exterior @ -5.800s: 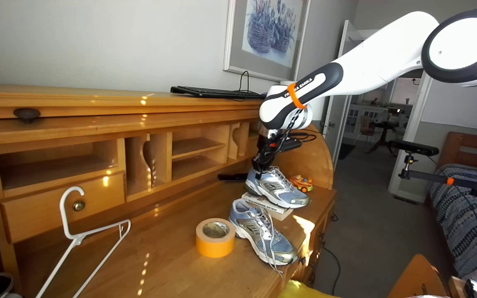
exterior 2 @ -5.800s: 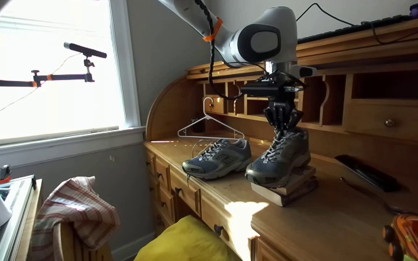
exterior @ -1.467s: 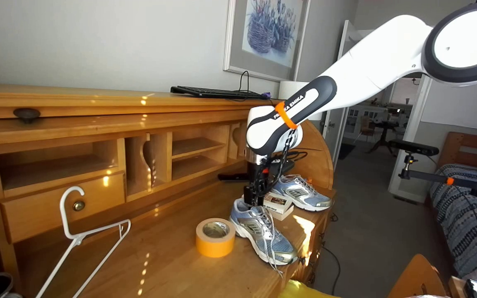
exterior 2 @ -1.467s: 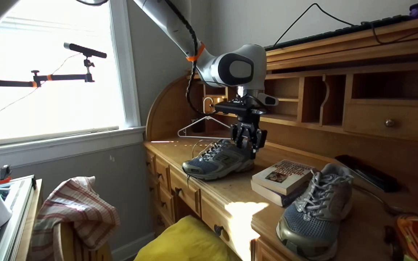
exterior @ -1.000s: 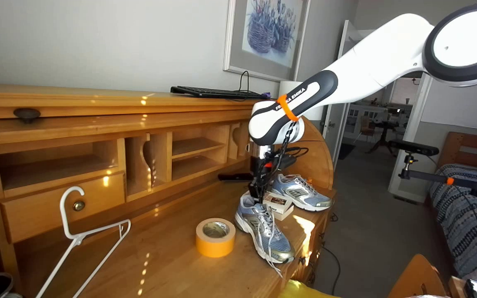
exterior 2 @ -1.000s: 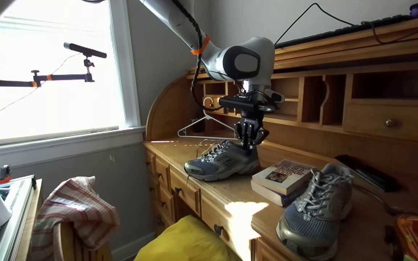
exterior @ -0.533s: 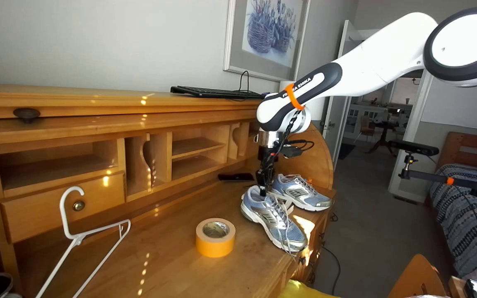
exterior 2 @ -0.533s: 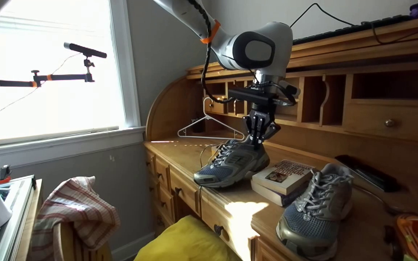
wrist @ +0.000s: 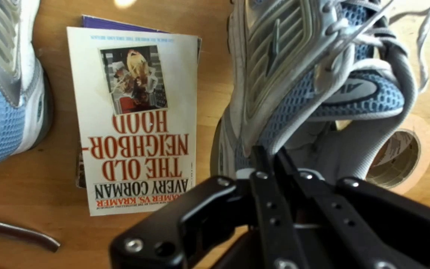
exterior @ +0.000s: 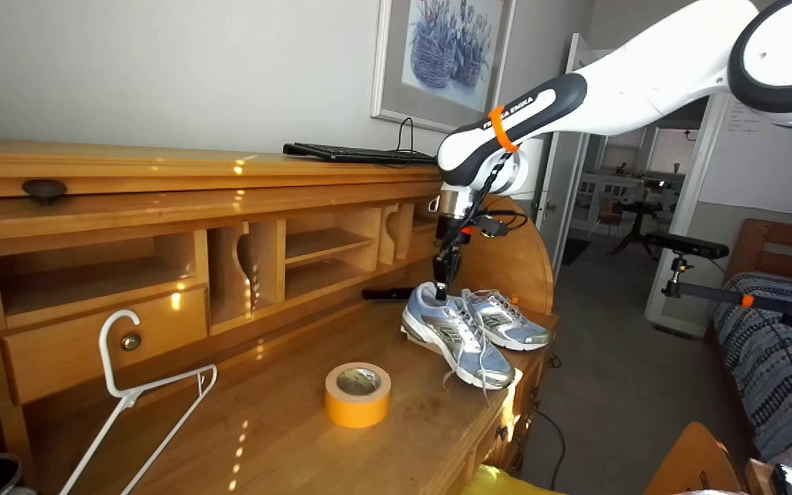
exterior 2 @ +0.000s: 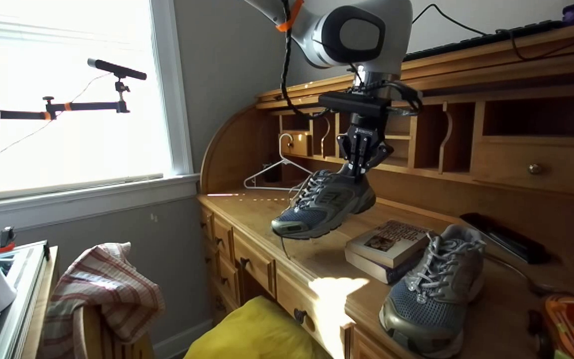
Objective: Move the sneakers to the right and stack them together.
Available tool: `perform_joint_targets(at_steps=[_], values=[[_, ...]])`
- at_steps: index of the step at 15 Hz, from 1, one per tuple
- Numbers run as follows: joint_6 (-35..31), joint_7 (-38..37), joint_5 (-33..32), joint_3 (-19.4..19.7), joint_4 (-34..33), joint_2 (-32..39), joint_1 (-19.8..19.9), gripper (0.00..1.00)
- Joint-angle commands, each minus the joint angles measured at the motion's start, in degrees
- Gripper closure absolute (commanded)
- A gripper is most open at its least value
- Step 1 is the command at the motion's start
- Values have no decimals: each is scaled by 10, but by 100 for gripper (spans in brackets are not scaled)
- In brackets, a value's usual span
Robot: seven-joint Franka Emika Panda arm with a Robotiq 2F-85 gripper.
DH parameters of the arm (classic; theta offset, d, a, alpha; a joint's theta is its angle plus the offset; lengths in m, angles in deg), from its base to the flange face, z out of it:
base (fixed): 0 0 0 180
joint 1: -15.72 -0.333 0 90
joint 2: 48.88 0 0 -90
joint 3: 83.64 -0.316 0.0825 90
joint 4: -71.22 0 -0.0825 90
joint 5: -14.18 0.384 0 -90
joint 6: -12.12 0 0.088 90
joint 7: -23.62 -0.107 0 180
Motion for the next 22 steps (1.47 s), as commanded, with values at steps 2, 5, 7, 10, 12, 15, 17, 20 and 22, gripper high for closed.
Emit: perform_joint_targets(at_steps=[2, 5, 7, 10, 12, 15, 17, 20, 22], values=[[21, 42, 4, 13, 40, -67, 16, 98], [21, 68, -5, 31, 52, -88, 23, 98], [23, 84, -8, 46, 60, -99, 28, 98], [20, 105, -15, 69, 73, -111, 36, 98], [15, 120, -20, 84, 74, -112, 44, 98], [10, 149, -25, 101, 58, -102, 58, 98], [8, 167, -30, 109, 48, -95, 65, 98], [-18, 178, -41, 117, 37, -87, 68, 98], [-42, 183, -43, 117, 30, -79, 68, 98]])
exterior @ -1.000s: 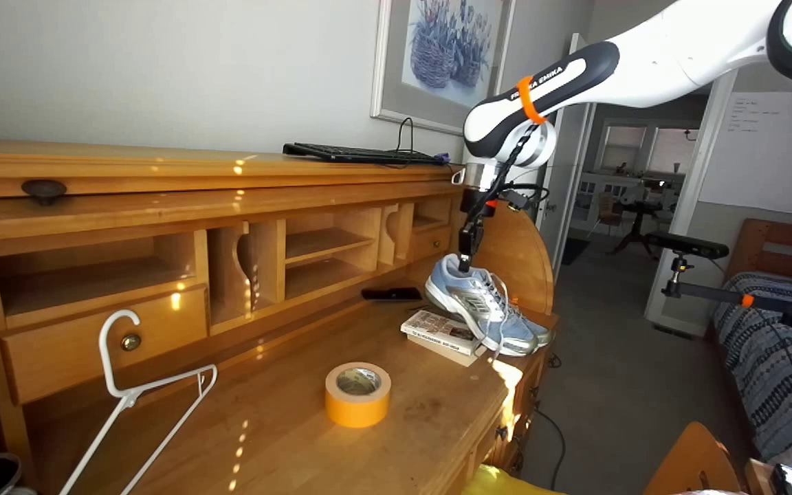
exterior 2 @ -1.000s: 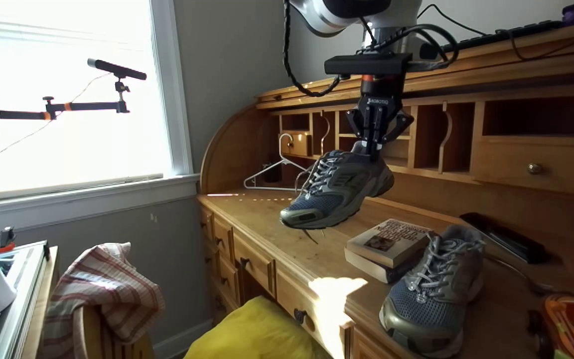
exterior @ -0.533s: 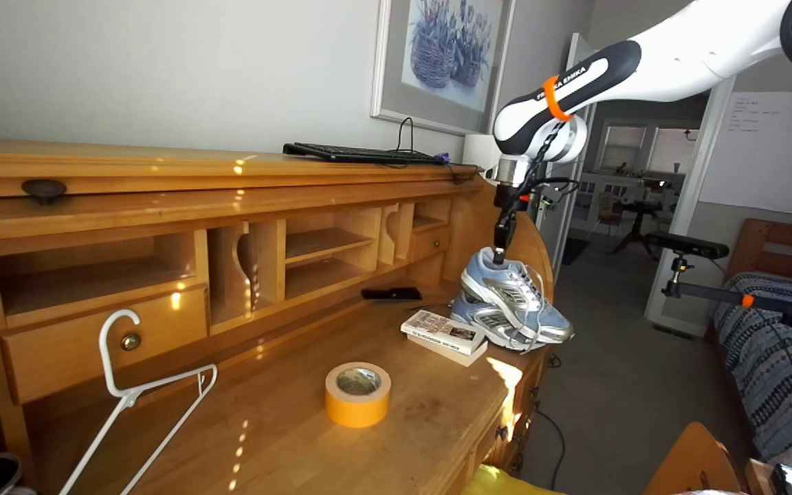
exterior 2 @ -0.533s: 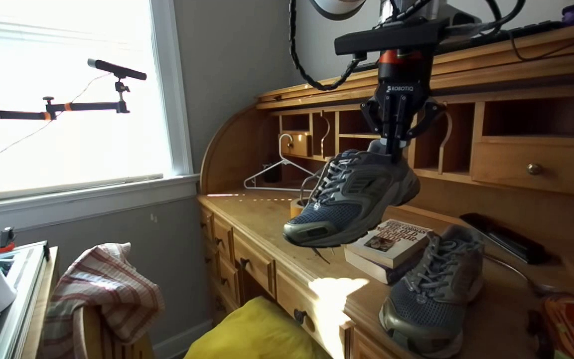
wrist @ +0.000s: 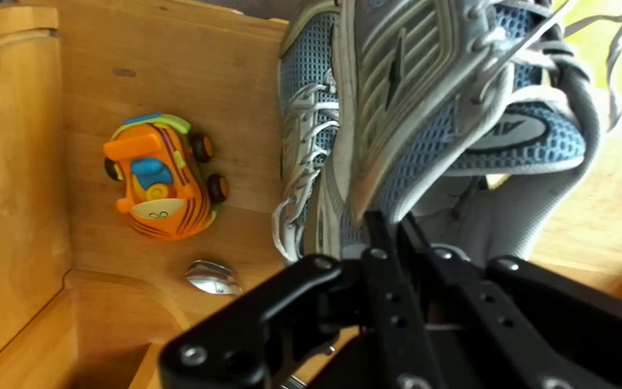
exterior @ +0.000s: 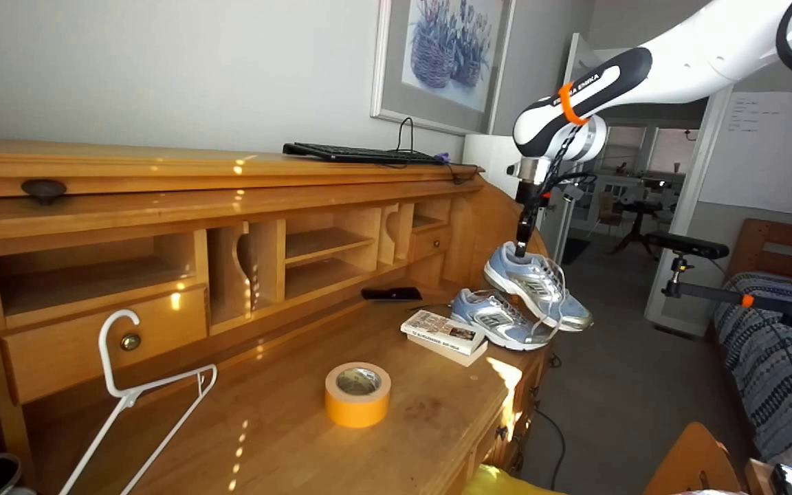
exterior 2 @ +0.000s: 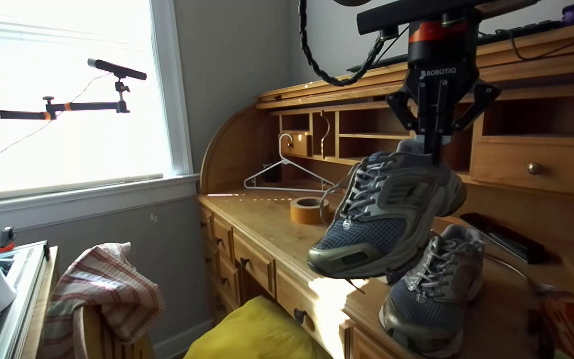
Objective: Move the sneakers to the right and stack them together.
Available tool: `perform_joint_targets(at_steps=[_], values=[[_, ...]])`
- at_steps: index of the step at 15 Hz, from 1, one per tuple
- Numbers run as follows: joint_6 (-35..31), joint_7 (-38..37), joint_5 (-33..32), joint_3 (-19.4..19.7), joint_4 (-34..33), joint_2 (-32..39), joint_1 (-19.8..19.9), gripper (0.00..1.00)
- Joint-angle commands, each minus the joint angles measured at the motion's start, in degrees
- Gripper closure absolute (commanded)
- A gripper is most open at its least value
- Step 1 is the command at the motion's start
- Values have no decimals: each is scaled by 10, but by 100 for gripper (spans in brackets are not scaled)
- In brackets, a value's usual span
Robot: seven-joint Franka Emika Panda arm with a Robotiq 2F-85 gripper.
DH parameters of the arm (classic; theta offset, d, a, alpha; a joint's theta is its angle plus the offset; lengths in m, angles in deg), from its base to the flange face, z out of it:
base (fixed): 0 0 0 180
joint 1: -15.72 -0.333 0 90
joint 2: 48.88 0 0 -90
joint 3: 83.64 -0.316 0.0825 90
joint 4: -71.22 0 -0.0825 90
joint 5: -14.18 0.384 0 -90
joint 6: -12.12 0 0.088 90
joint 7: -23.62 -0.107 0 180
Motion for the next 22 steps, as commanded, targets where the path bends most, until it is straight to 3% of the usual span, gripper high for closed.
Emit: perform_joint_targets(at_steps=[1, 12, 22], values=[[-35, 19, -11, -4, -21, 16, 3, 98], [-59, 111, 11, -33, -93, 90, 34, 98], [-59, 111, 55, -68, -169, 138, 56, 98]])
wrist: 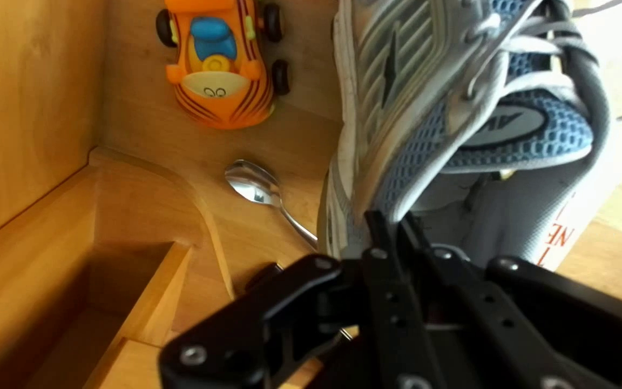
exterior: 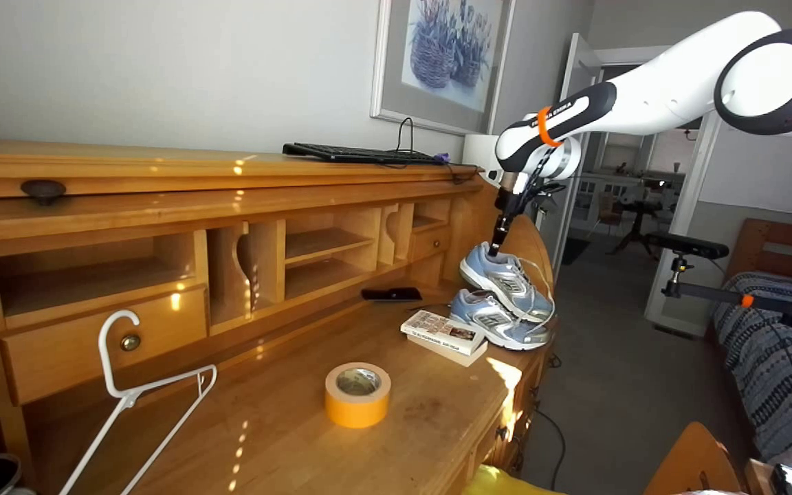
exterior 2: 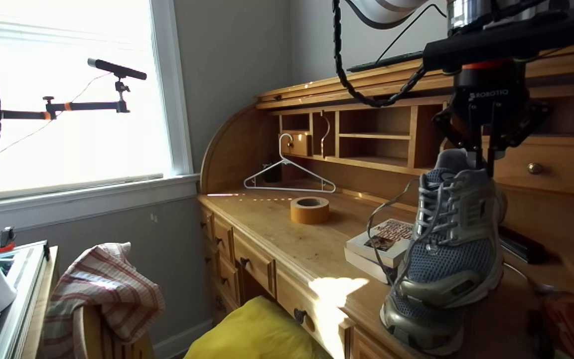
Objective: Move the sneakers to the right and stack them together.
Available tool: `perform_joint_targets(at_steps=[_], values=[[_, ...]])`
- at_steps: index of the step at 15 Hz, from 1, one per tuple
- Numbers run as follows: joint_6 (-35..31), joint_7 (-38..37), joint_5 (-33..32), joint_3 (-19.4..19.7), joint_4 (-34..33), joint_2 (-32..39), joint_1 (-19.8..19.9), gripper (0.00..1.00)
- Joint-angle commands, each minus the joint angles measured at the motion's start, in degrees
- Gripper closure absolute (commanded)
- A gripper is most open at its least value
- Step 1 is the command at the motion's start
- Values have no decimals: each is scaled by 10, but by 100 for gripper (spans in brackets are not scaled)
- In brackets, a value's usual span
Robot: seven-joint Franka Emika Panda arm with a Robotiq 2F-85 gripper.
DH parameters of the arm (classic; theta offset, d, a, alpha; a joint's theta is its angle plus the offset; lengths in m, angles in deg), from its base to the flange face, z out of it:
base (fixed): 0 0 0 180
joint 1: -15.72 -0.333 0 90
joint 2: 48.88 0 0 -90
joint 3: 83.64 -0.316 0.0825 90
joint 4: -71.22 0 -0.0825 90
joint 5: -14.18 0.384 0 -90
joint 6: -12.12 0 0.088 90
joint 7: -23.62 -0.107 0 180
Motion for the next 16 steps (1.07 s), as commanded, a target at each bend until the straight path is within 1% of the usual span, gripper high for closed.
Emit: perform_joint_targets(at_steps=[1, 7, 10, 16], values=[[7, 9, 27, -22, -37, 22, 13, 98], [12, -42, 12, -12, -42, 27, -2, 98], [5, -68, 9, -8, -22, 14, -6, 98], [-1, -88, 5, -9, -7, 6, -13, 98]])
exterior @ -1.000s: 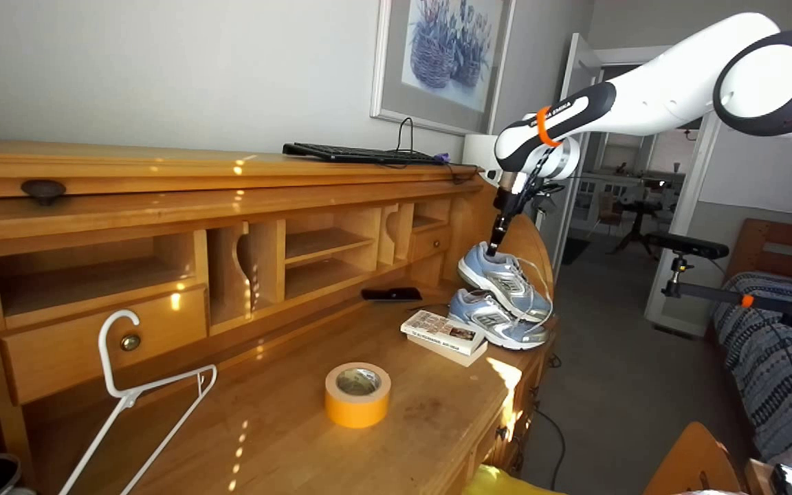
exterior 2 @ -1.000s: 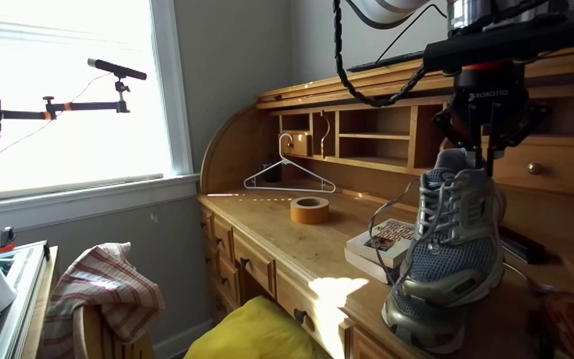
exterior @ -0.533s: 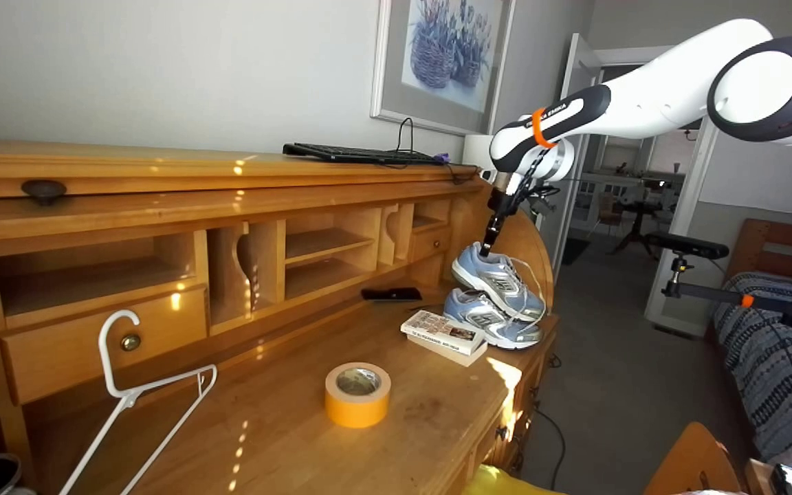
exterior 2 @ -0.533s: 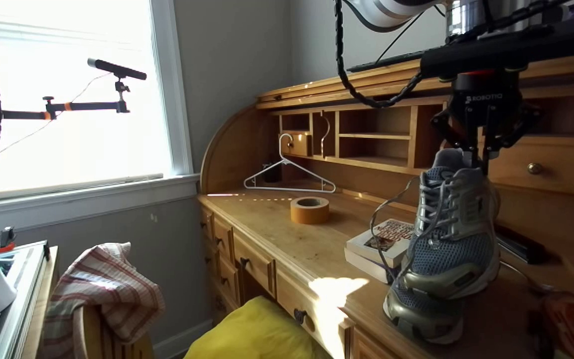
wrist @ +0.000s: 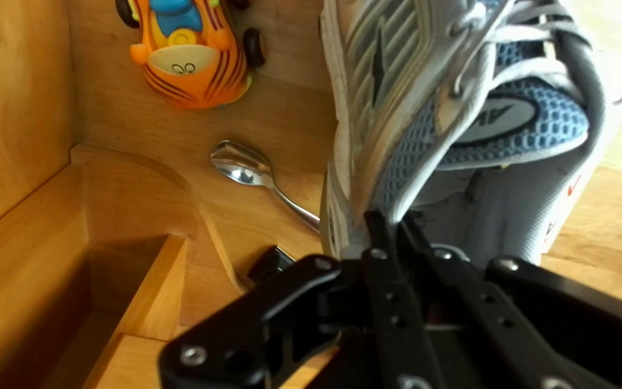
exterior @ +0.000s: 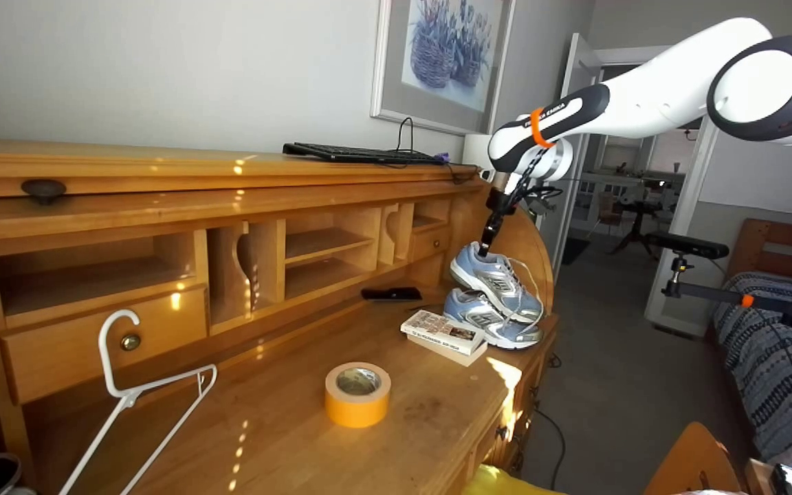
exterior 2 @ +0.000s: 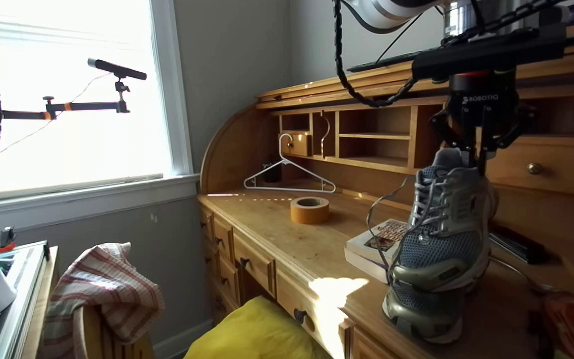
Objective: Move the sneakers to the right and stack them together.
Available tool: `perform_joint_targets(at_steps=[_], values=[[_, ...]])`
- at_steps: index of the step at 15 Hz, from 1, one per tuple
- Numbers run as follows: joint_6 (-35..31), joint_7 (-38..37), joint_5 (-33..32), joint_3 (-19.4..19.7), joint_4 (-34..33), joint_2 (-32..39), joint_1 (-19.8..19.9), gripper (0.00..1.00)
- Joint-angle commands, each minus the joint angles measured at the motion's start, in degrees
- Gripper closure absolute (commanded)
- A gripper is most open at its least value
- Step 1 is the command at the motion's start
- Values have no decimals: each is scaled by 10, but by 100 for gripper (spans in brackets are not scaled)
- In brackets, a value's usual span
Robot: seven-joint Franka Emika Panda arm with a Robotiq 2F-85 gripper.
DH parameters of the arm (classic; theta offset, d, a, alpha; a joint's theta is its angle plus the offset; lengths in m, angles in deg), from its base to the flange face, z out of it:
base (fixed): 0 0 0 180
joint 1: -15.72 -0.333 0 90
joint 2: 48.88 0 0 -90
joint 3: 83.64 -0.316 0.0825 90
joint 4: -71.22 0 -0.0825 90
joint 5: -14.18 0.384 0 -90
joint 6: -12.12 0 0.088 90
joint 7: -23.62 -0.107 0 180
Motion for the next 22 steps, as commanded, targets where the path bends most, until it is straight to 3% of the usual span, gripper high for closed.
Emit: perform_joint_targets(at_steps=[1, 5, 6, 7, 8, 17, 22], values=[[0, -19, -2, 3, 15, -10, -10, 98], [-3, -22, -3, 3, 19, -11, -15, 98], [-4, -28, -6, 6, 21, -11, -18, 93], [-2, -34, -7, 7, 20, -10, -19, 67], [-3, -38, -9, 9, 20, -10, -21, 66], [-4, -59, -8, 13, 28, -15, -27, 1], [-11, -72, -9, 13, 77, -62, -38, 0]])
